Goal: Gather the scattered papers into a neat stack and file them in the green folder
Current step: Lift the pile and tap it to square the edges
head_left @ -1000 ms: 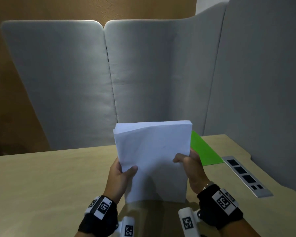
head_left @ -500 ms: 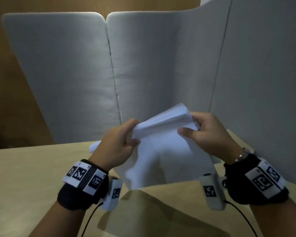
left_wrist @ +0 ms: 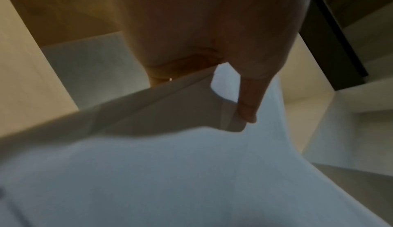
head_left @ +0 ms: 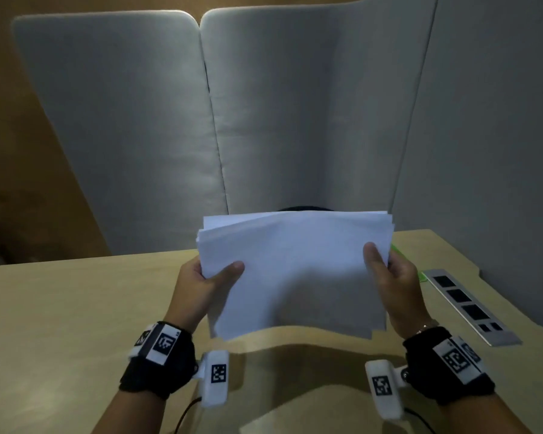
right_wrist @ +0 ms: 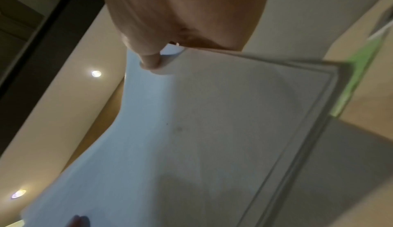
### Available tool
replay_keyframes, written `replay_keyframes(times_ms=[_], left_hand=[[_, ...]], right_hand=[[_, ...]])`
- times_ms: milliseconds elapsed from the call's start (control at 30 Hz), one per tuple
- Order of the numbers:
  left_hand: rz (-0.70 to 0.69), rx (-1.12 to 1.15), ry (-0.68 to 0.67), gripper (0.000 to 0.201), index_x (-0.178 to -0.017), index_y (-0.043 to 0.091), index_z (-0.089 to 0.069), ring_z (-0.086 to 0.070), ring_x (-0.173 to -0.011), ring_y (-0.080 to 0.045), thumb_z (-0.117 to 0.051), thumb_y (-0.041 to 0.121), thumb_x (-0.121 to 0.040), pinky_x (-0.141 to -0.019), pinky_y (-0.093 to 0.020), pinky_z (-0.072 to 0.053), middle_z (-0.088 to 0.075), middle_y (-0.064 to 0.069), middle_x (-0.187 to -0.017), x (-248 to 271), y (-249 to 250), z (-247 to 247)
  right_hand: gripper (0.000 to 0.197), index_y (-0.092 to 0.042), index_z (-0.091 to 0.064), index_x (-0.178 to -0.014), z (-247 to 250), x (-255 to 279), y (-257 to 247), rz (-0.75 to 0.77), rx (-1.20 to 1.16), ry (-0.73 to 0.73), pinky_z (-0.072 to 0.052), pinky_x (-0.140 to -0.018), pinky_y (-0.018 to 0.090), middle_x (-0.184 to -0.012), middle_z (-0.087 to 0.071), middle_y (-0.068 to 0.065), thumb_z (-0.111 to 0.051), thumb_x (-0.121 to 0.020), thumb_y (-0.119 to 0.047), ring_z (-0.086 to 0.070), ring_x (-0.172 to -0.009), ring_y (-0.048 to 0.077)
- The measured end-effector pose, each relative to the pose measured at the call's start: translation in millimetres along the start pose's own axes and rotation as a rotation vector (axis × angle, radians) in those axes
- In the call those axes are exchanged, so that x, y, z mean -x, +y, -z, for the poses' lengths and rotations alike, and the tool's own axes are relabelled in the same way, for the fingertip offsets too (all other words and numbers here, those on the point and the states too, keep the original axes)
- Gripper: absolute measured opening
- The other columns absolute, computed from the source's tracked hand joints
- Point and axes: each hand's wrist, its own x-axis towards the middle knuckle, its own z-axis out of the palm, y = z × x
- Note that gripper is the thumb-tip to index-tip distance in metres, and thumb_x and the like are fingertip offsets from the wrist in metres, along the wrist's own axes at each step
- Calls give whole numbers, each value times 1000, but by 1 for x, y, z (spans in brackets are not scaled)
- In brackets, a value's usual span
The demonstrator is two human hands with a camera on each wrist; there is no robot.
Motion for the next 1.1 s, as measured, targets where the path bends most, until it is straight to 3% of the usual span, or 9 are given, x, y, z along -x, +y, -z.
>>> replay_keyframes(times_ms=[167, 267, 333, 433, 533, 667, 767, 933, 1100], left_hand=[[126, 78, -24, 46, -108, -1, -72, -75, -86, -24, -83, 11, -65, -65, -26, -59, -80, -12, -100, 4, -41, 1], [177, 72, -27, 48, -104, 1, -71, -72, -90, -33, -79, 5, -56, -64, -28, -60, -81, -7, -93, 8, -60, -2], [142, 20, -24, 51, -103, 6, -70, -71, -92, -33, -80, 0, -53, -67, -33, -58, -80, -5, -93, 10, -58, -8], [34, 38, -52, 60, -115, 9, -66, -74, -94, -27, -84, -1, -59, -71, -37, -59, -77, -9, -106, 6, -38, -15], [-54, 109, -60, 71, -121, 11, -61, -73, -95, -22, -86, 18, -55, -72, -34, -60, -74, -7, -109, 1, -24, -15], [0, 170, -24, 80, -120, 12, -60, -72, -100, -28, -85, 23, -45, -70, -31, -60, -74, -11, -111, 0, -40, -14], [39, 177, -29, 85, -121, -2, -62, -68, -104, -44, -84, 17, -41, -68, -31, -59, -76, -15, -106, 1, -55, -16], [-122, 131, -69, 75, -125, -1, -58, -73, -98, -26, -81, 9, -54, -70, -28, -59, -74, -11, -109, -4, -23, -11], [-86, 79, -70, 71, -125, 13, -52, -67, -101, -22, -79, 7, -59, -75, -35, -57, -67, -9, -114, -16, -14, -6]], right_hand=[[54, -6, -74, -98, 12, -1, 40, -138, -30, -11, -54, -77, 38, -94, -77, 10, -90, -54, -35, -69, -85, 23], [23, -11, -76, -84, 16, -5, 56, -213, 114, -46, -53, -73, 34, -78, -78, -3, -87, -64, -7, -70, -78, 17], [31, -14, -74, -81, 11, -5, 56, -188, 155, -39, -51, -76, 36, -72, -77, -8, -83, -62, 9, -70, -70, 9], [39, -8, -70, -94, 4, -4, 38, -96, 28, -38, -53, -73, 38, -83, -76, 4, -80, -59, 6, -68, -76, 21], [36, -1, -68, -106, 4, -7, 26, -6, -39, -40, -52, -76, 41, -97, -72, 17, -67, -72, 12, -66, -85, 28], [41, -3, -70, -94, 11, -9, 46, -62, 112, 73, -50, -72, 36, -86, -71, 9, -65, -54, -6, -64, -86, 28], [43, -9, -64, -97, 10, -5, 47, -29, 122, 86, -50, -72, 36, -83, -66, 3, -66, -54, -14, -61, -81, 22], [39, -1, -62, -107, 6, -13, 11, 214, 127, 33, -51, -72, 27, -94, -66, 8, -62, -68, 2, -64, -86, 8], [54, -12, -63, -116, 7, -19, 12, 86, 24, -12, -54, -78, 32, -106, -70, 5, -61, -71, 17, -65, -95, 18]])
